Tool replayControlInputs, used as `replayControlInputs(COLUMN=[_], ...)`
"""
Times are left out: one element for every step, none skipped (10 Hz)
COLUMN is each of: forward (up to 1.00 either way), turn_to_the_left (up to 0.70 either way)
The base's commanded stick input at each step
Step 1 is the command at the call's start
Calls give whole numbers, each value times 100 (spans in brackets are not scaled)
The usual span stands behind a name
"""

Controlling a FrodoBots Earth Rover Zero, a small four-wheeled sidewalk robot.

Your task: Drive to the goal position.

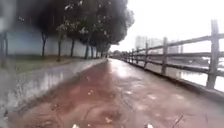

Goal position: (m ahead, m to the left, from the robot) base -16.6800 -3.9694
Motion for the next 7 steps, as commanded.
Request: replayControlInputs(forward=[85, 85, 85, 85, 85, 85, 85], turn_to_the_left=[-31, -27, 1, 3, 3, 3, 3])
